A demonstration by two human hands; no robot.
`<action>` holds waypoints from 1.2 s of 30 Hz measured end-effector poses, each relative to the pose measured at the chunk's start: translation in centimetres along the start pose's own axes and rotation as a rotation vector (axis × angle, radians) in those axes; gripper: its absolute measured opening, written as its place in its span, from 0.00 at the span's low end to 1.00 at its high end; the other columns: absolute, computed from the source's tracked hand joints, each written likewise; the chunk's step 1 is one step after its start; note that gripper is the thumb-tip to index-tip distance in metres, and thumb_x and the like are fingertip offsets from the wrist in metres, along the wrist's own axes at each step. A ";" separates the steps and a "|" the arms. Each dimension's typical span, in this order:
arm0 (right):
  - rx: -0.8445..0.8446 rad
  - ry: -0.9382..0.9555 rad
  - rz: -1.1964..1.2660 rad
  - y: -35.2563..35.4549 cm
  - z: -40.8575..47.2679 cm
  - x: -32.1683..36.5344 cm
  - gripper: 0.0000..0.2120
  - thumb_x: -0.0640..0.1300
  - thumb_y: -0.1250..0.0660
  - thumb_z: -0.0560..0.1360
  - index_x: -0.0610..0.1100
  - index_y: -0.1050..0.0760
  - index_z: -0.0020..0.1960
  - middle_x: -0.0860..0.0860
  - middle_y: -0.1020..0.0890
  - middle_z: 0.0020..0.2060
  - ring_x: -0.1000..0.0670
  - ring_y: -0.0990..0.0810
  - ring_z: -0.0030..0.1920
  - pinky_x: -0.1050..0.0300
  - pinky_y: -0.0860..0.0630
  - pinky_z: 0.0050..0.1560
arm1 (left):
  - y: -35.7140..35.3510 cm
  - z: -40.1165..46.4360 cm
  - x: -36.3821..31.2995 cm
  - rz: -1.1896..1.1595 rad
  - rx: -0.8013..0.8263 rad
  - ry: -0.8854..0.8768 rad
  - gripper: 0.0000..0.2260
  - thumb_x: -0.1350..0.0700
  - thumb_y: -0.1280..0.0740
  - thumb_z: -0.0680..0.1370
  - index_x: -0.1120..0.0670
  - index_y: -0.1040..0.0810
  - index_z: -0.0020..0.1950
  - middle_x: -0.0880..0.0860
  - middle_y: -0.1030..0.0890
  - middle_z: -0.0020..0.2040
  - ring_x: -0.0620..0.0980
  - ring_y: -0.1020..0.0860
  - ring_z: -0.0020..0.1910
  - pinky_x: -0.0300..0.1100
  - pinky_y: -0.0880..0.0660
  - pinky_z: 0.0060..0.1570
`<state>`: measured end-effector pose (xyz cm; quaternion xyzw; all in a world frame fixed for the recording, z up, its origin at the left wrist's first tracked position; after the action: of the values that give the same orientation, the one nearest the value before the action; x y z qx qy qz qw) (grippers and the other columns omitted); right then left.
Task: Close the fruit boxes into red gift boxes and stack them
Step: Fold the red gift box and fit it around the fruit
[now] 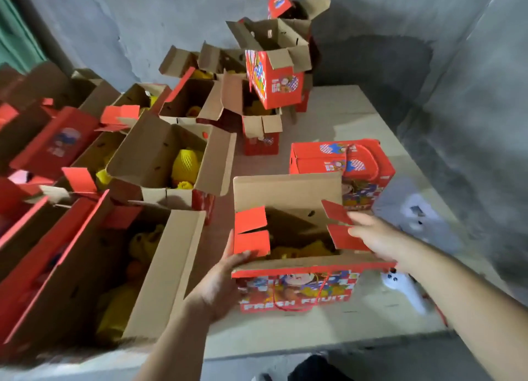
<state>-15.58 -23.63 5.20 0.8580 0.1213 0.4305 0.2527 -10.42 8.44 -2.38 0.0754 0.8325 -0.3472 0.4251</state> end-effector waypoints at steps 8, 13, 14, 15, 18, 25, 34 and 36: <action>-0.086 0.092 0.224 -2.2 -1.6 -4.7 0.26 0.39 0.38 0.85 0.58 0.34 0.79 0.48 0.23 0.68 0.52 0.18 0.55 0.68 0.29 0.45 | -0.5 1.4 1.0 0.091 -0.150 -0.144 0.24 0.47 0.41 0.85 0.37 0.42 0.80 0.45 0.22 0.73 0.47 0.24 0.72 0.44 0.21 0.63; -0.172 0.046 0.424 -2.4 -1.6 -8.4 0.26 0.32 0.41 0.85 0.54 0.32 0.77 0.62 0.16 0.53 0.60 0.14 0.44 0.58 0.17 0.45 | 1.2 1.6 -1.4 0.392 -0.482 -0.120 0.12 0.48 0.35 0.84 0.48 0.21 0.66 0.56 0.16 0.62 0.52 0.17 0.59 0.52 0.20 0.59; -0.187 0.042 0.446 -2.5 -1.4 -8.9 0.24 0.35 0.40 0.85 0.56 0.31 0.75 0.61 0.16 0.54 0.61 0.14 0.44 0.58 0.16 0.47 | 1.3 2.0 -2.1 0.421 -0.501 -0.111 0.13 0.50 0.34 0.84 0.51 0.20 0.67 0.56 0.16 0.61 0.54 0.17 0.60 0.55 0.21 0.62; -0.205 0.059 0.483 -2.4 -1.0 -9.0 0.22 0.38 0.38 0.85 0.57 0.30 0.74 0.60 0.17 0.55 0.64 0.15 0.45 0.61 0.17 0.47 | 1.2 2.6 -2.7 0.437 -0.491 -0.112 0.17 0.53 0.33 0.84 0.54 0.23 0.72 0.56 0.17 0.64 0.55 0.19 0.63 0.56 0.23 0.66; -0.203 0.139 0.522 -1.6 -0.2 -7.9 0.20 0.50 0.36 0.84 0.59 0.30 0.75 0.63 0.20 0.59 0.70 0.20 0.54 0.73 0.27 0.56 | -0.1 4.5 -4.3 0.350 -0.431 -0.153 0.25 0.59 0.36 0.85 0.52 0.36 0.82 0.51 0.26 0.75 0.52 0.24 0.72 0.55 0.27 0.72; -0.048 0.149 0.545 -2.6 1.4 -6.4 0.25 0.57 0.41 0.85 0.62 0.40 0.80 0.64 0.38 0.75 0.62 0.39 0.74 0.58 0.41 0.69 | -0.3 5.5 -4.2 0.263 -0.412 -0.101 0.16 0.32 0.36 0.80 0.32 0.23 0.66 0.44 0.16 0.62 0.42 0.16 0.57 0.43 0.17 0.46; 0.005 0.173 0.651 -2.6 3.8 -6.6 0.46 0.86 0.47 0.65 0.65 0.35 0.77 0.61 0.32 0.77 0.59 0.34 0.76 0.46 0.31 0.75 | -1.2 5.7 -3.7 0.086 -0.534 -0.035 0.22 0.33 0.37 0.80 0.48 0.17 0.60 0.56 0.16 0.63 0.57 0.17 0.61 0.58 0.19 0.59; -0.016 0.220 0.614 -2.8 4.3 -7.0 0.37 0.84 0.51 0.70 0.65 0.26 0.67 0.59 0.25 0.71 0.58 0.28 0.71 0.51 0.28 0.70 | -1.3 5.9 -3.4 0.293 -0.577 -0.138 0.06 0.50 0.35 0.84 0.51 0.23 0.56 0.54 0.21 0.68 0.58 0.21 0.65 0.62 0.24 0.64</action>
<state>-16.32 -25.69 -3.18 0.8008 -0.1199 0.5776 0.1033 -5.00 4.28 -1.48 0.0471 0.8461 -0.0367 0.5297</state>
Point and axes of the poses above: each hand's wrist, its own z-axis towards the middle knuckle, its own y-axis out of the back of the hand, x = y × z, the point moved 1 cm from there along z, towards the middle knuckle
